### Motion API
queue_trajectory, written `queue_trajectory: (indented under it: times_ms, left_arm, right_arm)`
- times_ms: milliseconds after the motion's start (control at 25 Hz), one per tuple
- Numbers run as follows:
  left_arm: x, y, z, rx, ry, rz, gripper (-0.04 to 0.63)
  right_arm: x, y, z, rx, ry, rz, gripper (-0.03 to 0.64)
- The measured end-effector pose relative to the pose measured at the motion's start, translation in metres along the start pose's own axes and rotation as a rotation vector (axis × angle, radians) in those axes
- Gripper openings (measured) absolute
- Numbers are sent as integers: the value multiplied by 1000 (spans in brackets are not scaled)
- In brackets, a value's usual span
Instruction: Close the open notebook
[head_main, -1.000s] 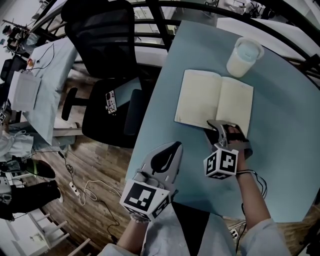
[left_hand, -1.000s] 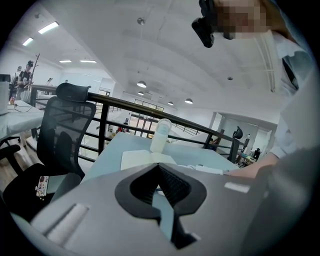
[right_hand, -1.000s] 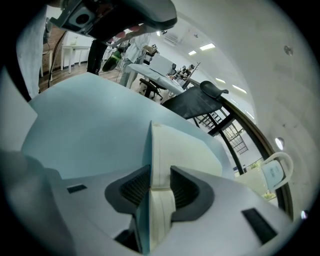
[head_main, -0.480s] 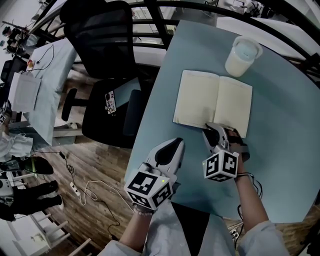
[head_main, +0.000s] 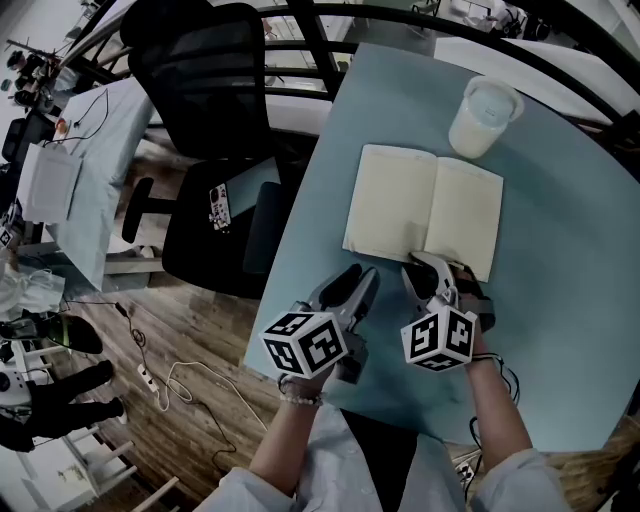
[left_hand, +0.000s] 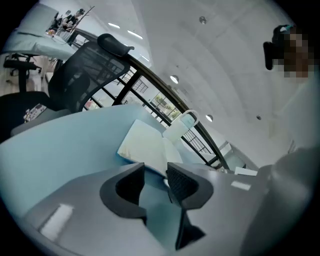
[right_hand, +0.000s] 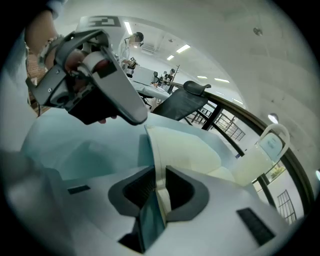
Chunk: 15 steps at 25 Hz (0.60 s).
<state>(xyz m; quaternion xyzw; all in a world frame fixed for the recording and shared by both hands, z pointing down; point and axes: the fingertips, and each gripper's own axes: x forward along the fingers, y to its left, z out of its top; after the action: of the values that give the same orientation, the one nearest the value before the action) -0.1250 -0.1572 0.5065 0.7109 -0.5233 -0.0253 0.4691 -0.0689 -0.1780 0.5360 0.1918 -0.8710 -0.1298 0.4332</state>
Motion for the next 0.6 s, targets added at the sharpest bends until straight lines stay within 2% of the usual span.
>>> queue_trajectory:
  times_ms: [120, 200, 360, 600]
  left_arm:
    - [9, 12, -1, -80, -14, 35, 167]
    - [15, 16, -2, -117, -12, 43, 177]
    - [21, 13, -4, -208, -11, 15, 181]
    - [32, 7, 1, -361, -56, -53, 179]
  right_arm:
    - [-1, 0, 1, 13, -9, -2, 60]
    - [-1, 0, 1, 17, -13, -5, 58]
    - [-4, -2, 3, 23, -24, -6, 57]
    - [-7, -4, 3, 34, -39, -9, 57]
